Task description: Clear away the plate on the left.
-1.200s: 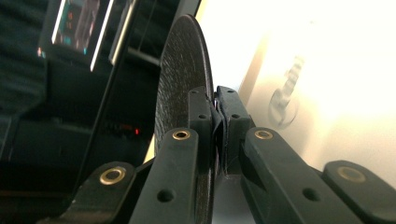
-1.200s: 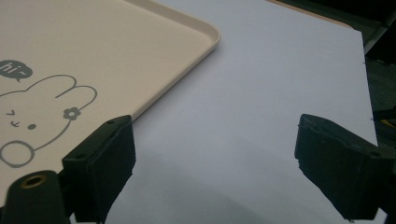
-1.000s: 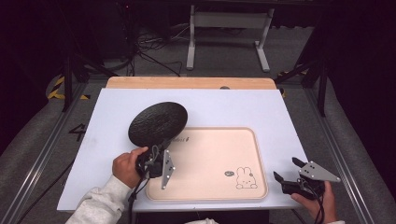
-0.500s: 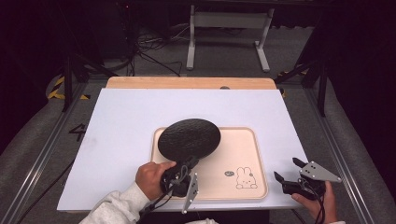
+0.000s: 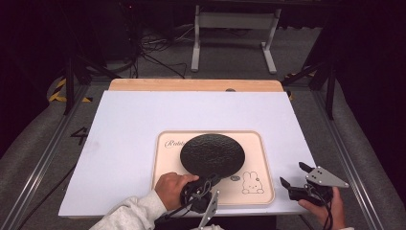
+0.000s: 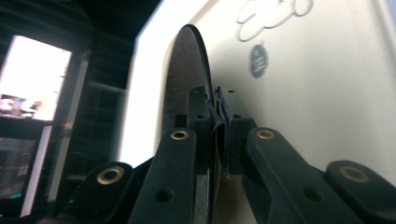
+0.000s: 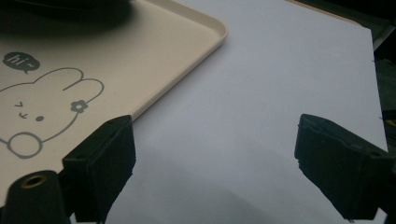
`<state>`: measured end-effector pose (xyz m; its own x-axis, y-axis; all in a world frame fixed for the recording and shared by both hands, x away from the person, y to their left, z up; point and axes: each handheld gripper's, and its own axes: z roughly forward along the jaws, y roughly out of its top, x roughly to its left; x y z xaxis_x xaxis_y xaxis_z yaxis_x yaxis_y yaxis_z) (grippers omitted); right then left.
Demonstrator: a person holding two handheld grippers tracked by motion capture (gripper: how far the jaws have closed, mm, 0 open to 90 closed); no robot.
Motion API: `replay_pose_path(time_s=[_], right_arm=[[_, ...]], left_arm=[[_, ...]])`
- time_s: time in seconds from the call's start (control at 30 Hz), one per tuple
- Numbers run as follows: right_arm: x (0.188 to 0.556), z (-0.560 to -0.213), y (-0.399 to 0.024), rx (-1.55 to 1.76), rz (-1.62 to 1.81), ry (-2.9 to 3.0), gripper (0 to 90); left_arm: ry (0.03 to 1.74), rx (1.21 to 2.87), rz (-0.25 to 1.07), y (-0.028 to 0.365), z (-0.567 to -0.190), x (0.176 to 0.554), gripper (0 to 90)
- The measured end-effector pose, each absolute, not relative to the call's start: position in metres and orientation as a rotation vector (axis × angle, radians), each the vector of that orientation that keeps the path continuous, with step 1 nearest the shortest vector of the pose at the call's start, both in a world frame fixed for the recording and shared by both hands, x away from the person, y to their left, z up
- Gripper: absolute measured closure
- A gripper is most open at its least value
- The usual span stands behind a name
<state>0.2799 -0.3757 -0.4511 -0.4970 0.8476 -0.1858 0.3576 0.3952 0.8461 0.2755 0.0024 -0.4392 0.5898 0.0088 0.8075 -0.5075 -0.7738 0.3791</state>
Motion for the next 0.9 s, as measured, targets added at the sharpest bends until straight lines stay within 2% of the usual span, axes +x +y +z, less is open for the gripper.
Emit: replay_pose_path(time_s=[0.07, 0.27, 0.4, 0.5, 0.63, 0.9], right_arm=[[0.280, -0.451, -0.376, 1.029, 1.025, 2.034, 12.9], [0.280, -0.451, -0.377, 1.036, 1.030, 2.036, 12.9], [0.280, -0.450, -0.377, 1.040, 1.032, 2.031, 12.9], [0.279, -0.450, -0.376, 1.027, 1.034, 2.038, 12.6], [0.279, -0.451, -0.374, 1.015, 1.032, 2.053, 12.6], [0.279, -0.451, -0.376, 1.027, 1.039, 2.038, 12.6]], left_arm=[[-0.376, 2.234, 1.083, 0.004, -0.442, 0.279, 87.4], [-0.356, 2.256, 1.054, 0.007, -0.442, 0.284, 86.7], [-0.344, 2.304, 0.953, 0.008, -0.447, 0.289, 82.3], [-0.347, 2.327, 0.940, 0.006, -0.451, 0.290, 78.9], [-0.327, 2.399, 0.842, 0.003, -0.458, 0.296, 71.1], [-0.299, 2.396, 0.819, 0.004, -0.459, 0.299, 65.3]])
